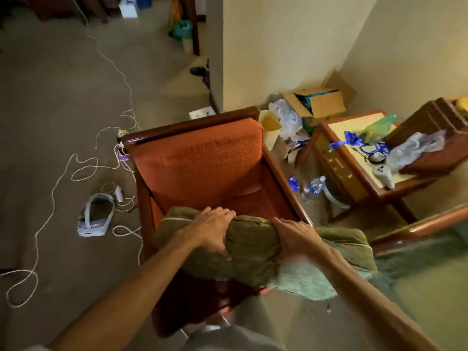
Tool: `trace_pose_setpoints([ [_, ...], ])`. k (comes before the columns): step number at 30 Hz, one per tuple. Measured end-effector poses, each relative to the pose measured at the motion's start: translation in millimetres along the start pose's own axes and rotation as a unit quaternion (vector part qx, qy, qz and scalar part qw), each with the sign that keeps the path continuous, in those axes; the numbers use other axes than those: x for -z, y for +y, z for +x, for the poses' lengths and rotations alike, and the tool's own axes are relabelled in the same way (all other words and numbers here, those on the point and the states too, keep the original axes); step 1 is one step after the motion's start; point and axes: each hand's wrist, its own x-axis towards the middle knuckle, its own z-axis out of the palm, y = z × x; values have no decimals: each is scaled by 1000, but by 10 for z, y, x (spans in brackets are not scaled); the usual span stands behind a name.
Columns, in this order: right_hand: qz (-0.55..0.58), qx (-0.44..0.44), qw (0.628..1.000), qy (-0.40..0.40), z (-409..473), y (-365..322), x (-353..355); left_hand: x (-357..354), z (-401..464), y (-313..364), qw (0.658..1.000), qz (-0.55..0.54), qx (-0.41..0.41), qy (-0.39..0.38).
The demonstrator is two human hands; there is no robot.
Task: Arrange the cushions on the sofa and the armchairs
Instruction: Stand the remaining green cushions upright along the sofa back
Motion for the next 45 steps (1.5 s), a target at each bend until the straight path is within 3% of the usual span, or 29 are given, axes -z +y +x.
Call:
trace_pose_setpoints([
  [10, 71, -104, 981, 147, -1910, 421, 270, 923, -184, 1482, 981, 87, -165, 53],
  [18, 97, -224, 951, 190, -3549, 1465, 193, 1292, 276, 3484, 943, 142, -294, 66],
  [28, 90, -345, 902, 244, -5371, 2798, -286, 1111, 828, 5921, 891, 153, -418, 84],
  [39, 138, -430, 851, 269, -6167, 3923, -853, 825, 1600, 7419, 850, 146, -500, 84],
  [45, 175, -476, 831, 230, -6114, 4650, -1196, 486, 2393, 7912, 826, 147, -537, 94],
])
